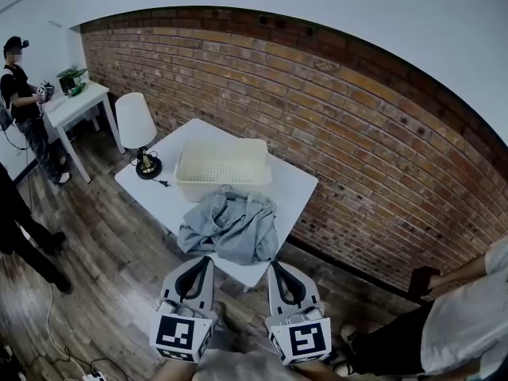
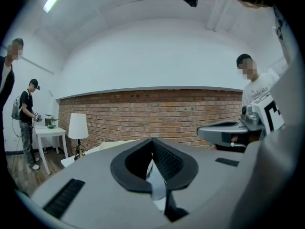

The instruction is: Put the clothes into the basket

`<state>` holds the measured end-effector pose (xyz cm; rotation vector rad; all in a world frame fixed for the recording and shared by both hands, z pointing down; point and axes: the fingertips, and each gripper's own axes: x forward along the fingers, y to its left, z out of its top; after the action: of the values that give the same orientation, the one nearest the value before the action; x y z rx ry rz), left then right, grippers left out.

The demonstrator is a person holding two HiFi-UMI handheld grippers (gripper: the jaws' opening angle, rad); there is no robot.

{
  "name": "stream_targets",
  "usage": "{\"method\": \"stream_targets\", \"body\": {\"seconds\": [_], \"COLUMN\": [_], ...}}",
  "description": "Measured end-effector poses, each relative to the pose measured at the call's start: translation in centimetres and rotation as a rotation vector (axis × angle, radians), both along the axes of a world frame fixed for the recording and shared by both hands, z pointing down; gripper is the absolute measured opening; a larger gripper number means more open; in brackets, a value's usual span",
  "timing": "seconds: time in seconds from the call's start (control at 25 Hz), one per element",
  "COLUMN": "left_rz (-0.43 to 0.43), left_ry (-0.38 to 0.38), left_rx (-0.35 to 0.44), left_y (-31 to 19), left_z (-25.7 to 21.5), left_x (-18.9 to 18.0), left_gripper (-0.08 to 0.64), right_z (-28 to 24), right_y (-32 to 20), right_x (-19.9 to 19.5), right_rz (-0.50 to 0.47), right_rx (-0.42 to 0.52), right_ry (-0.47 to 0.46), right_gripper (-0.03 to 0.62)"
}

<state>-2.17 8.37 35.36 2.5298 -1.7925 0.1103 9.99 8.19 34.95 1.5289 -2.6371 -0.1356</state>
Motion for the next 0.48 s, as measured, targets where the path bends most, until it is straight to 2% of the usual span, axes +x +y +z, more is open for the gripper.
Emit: {"method": "stream_targets", "body": {"seconds": [0.48], "left_rz": [0.084], "left_ry": [0.004], "left_rx": [-0.065], "left_y": [-8.7], "left_z": [1.3], "left_x": [-2.4], "left_gripper": [0.009], "right_z": [0.7], "right_y": [-7.8], "right_x": [-2.9], "right_rz": [0.059], "right_rx": [-0.034], "right_ry": [0.031], "right_gripper": [0.006]}}
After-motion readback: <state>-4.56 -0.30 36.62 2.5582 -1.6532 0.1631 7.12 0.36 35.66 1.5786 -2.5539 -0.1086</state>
